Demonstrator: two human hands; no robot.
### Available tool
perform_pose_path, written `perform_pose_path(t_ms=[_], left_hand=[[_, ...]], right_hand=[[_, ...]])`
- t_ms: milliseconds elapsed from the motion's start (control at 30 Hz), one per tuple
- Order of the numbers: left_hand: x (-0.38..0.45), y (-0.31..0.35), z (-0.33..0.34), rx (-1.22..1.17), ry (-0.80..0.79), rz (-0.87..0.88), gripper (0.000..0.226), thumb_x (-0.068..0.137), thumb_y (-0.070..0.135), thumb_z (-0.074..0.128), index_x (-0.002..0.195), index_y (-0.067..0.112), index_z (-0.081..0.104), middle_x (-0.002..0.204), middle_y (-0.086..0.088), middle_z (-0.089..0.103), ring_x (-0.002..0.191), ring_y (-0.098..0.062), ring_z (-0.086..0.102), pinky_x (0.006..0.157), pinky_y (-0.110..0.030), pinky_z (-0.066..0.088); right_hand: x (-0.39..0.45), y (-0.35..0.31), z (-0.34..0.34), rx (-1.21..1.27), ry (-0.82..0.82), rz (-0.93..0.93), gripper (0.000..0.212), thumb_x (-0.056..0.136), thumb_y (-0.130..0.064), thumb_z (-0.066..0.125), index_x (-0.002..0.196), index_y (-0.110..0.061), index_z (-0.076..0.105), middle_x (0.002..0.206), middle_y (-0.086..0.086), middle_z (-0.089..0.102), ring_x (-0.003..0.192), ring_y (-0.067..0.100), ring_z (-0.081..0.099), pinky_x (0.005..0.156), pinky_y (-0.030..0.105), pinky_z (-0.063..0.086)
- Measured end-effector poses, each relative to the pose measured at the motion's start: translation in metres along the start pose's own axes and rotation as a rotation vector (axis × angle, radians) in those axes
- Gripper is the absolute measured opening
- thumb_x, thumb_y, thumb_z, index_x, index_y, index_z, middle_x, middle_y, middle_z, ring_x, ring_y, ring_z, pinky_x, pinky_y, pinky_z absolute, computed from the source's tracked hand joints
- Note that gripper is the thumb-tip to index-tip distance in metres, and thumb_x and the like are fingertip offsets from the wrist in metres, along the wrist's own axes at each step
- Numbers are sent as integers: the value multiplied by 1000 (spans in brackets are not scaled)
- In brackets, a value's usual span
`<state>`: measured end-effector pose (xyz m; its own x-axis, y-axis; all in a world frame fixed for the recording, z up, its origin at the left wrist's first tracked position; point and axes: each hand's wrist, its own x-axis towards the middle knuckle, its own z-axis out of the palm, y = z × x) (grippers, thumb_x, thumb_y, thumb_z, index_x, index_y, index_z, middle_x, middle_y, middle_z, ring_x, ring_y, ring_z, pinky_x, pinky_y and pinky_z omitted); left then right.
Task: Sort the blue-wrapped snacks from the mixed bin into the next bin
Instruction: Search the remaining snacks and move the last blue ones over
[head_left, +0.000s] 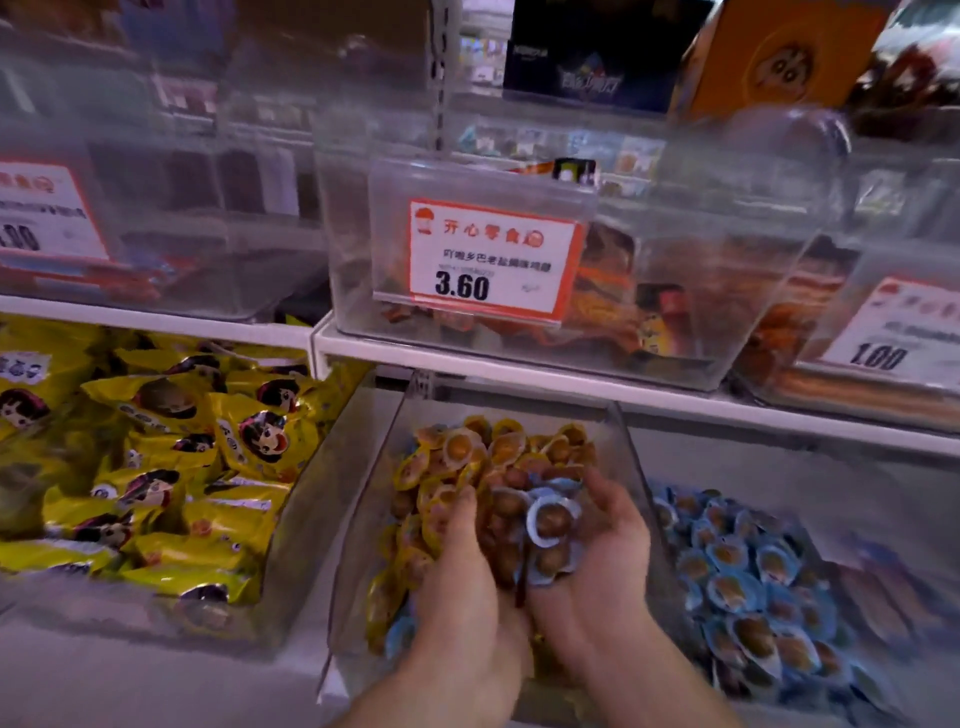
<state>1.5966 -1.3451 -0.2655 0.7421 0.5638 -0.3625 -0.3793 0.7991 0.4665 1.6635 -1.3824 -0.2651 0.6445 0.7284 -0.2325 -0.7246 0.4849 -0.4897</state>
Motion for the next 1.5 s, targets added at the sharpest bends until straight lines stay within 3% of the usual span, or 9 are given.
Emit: perform_pose_path(t_ms=[300,600,700,800,900,1000,1167,1300,1500], left_hand=[[30,2,-1,108,-26,-111,53,91,43,49,109,0,74,108,-18,69,94,-32,64,84,-40,48],[15,-14,18,133,93,52,39,98,32,51,118,3,68,117,-21,69,115,-35,63,104,-43,46],[10,-17,22,539,118,429,22,101,27,52,109,29,72,102,14,75,98,-3,69,84,-18,53],[4,-22,14,1183,-85,807,23,102,52,38,114,57,57,123,48,51,125,19,41,111,-18,30],[10,-25,1,1617,-212,1006,53,100,57,14,143,43,41,152,30,32,149,4,10,123,-35,4],[6,-26,5,1897,-233,1143,66,103,48,5,153,16,34,162,1,26,154,-22,5,121,-51,7],[3,-28,1,1744,-464,1074,62,104,57,17,159,30,12,166,11,8,154,-13,2,121,-29,6],[14,-11,-12,1692,-361,970,48,100,60,28,144,44,40,151,31,31,142,6,25,114,-26,28],[30,19,-42,1785,-246,898,31,101,43,40,115,37,67,125,27,55,124,-1,51,106,-34,42]], right_hand=[[25,-2,-19,-268,229,-283,40,92,-42,56,86,-9,78,91,20,75,86,36,73,77,42,58],[17,-9,-19,-388,268,-335,31,75,-40,57,91,-24,77,103,6,75,98,28,71,92,48,56],[0,-1,-24,-402,196,-248,24,93,-24,53,103,-26,74,99,0,76,92,17,73,72,30,59],[-16,-3,-21,-434,124,-216,41,91,-46,56,127,-28,64,123,-6,70,115,12,66,99,35,51],[-27,-24,-12,-349,112,-181,39,91,-44,66,118,-17,71,116,7,74,111,22,69,102,39,50],[-33,-40,-17,-404,160,-221,15,93,-21,67,106,-15,73,99,5,78,95,18,74,86,32,58],[-30,-82,-29,-334,207,-293,17,90,-9,69,106,-13,73,90,14,76,81,27,75,70,36,61],[2,-132,-52,-395,325,-354,12,93,-9,65,105,-7,68,85,13,72,76,25,71,65,34,58],[47,-168,-95,-636,455,-303,22,100,-15,46,104,-12,67,125,7,66,119,20,58,97,36,46]])
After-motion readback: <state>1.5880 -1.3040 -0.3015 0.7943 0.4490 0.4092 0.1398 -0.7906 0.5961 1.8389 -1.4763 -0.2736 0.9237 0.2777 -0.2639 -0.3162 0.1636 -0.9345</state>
